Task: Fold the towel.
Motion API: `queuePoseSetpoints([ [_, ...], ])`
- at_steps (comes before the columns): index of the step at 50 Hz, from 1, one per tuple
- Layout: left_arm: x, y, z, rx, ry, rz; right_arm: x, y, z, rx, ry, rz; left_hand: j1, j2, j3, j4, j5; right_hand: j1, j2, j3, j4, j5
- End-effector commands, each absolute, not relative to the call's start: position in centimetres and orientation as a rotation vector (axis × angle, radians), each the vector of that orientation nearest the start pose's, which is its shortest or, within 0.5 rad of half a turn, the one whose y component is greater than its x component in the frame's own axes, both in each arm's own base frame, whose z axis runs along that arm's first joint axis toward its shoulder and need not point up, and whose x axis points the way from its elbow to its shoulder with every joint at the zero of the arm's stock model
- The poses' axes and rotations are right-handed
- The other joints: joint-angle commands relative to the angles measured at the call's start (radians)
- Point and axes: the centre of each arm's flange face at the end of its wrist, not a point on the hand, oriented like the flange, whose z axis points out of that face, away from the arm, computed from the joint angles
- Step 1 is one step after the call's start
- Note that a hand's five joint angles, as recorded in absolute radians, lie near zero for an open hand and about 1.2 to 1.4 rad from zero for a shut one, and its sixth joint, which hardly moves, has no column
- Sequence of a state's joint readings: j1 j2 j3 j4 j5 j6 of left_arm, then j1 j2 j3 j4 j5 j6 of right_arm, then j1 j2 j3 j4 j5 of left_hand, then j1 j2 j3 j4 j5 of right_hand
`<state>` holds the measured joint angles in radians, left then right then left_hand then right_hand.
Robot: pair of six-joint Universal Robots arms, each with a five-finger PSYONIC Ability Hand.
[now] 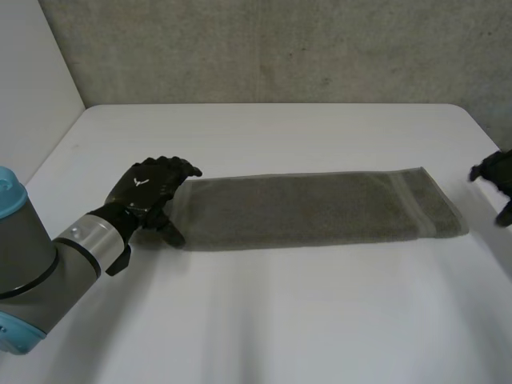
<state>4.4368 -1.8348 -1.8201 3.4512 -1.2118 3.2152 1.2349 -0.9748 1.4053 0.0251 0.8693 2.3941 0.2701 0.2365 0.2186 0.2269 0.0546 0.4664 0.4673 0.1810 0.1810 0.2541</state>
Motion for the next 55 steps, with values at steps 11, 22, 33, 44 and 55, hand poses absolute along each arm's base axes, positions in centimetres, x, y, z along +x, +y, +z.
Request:
queuePoseSetpoints([
  [11, -24.4, -26.0, 18.0, 0.884, 2.645, -2.191, 7.5, -40.1, 12.0, -0.956, 2.272, -1.616, -0.092, -0.058, -0.044, -0.052, -0.051, -0.009, -0.009, -0.007, -0.006, 0.029],
  [22, -24.4, -26.0, 17.9, 0.887, 2.642, -2.195, 7.9, -40.6, 11.3, -0.963, 2.265, -1.606, -0.092, -0.058, -0.044, -0.052, -0.051, 0.135, 0.134, -0.007, -0.006, 0.173],
  [33, -24.4, -26.0, 17.8, 0.886, 2.644, -2.193, 8.4, -41.1, 10.8, -0.989, 2.252, -1.616, -0.092, -0.058, -0.044, -0.052, -0.051, 0.393, 0.392, -0.007, -0.006, 0.431],
  [44, -24.5, -26.0, 17.8, 0.891, 2.646, -2.192, 8.3, -41.2, 11.1, -0.994, 2.248, -1.630, -0.092, -0.058, -0.044, -0.052, -0.051, 0.930, 0.929, -0.007, -0.006, 0.968],
  [55, -24.4, -26.0, 17.9, 0.884, 2.641, -2.195, 6.6, -41.7, 13.3, -0.992, 2.261, -1.717, -0.092, -0.058, -0.044, -0.052, -0.051, 0.930, 0.929, -0.007, -0.006, 0.968],
])
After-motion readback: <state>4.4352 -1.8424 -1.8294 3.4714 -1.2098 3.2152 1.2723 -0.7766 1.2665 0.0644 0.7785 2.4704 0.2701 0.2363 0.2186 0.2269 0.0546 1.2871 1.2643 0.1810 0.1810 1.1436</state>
